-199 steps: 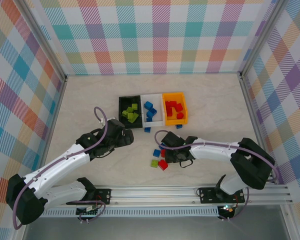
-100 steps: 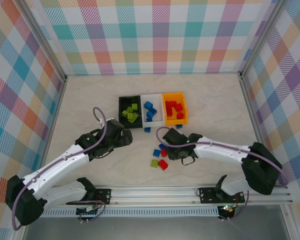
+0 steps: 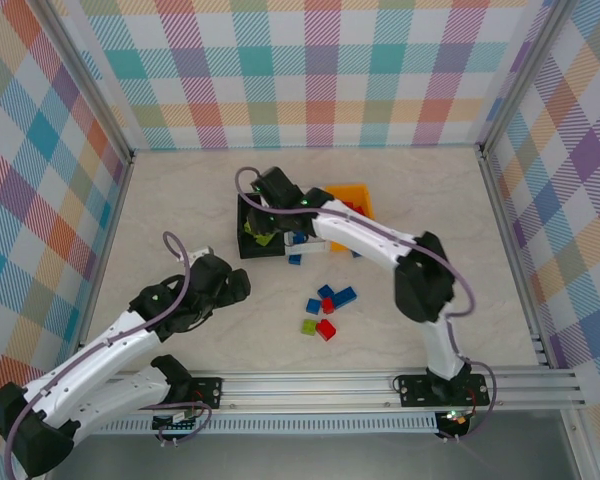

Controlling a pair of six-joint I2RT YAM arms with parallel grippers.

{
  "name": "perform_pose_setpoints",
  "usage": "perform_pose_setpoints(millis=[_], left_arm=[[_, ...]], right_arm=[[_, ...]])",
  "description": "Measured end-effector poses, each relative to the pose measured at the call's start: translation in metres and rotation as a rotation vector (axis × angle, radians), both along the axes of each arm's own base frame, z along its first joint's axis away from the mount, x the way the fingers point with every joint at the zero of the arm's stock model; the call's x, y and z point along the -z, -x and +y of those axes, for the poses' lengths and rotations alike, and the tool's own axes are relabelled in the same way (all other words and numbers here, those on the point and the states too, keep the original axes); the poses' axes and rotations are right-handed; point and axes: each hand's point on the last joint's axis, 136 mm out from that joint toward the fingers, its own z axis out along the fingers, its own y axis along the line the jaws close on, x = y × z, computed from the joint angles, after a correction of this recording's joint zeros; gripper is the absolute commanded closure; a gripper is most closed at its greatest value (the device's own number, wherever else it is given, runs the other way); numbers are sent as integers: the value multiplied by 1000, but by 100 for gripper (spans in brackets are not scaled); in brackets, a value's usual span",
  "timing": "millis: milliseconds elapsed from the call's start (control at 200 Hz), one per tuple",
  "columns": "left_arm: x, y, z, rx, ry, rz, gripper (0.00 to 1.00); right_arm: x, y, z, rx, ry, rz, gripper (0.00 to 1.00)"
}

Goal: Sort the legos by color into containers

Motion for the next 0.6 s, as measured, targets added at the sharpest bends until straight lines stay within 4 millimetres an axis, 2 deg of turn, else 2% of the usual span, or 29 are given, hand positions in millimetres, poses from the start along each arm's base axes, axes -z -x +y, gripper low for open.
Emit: perform_pose_setpoints(millis=[125,270,340,450,530,605], left_arm=[[0,4,3,-5,-1,7,0],[2,6,5,-6,-8,17,0],[2,7,6,-6,-11,20,0],[1,7,6,-6,-5,13,0],[0,7,6,-6,-4,11,0],[0,7,6,-6,-4,12,0]], right_arm=[[32,-28,11,18,30,35,65],[50,-44,10,37,51,63,40],[46,-49,10,43,44,60,35],[31,-51,12,37,20,41,33],[16,-45,11,28,2,25,32],[-1,-31,2,15,-17,11,31]])
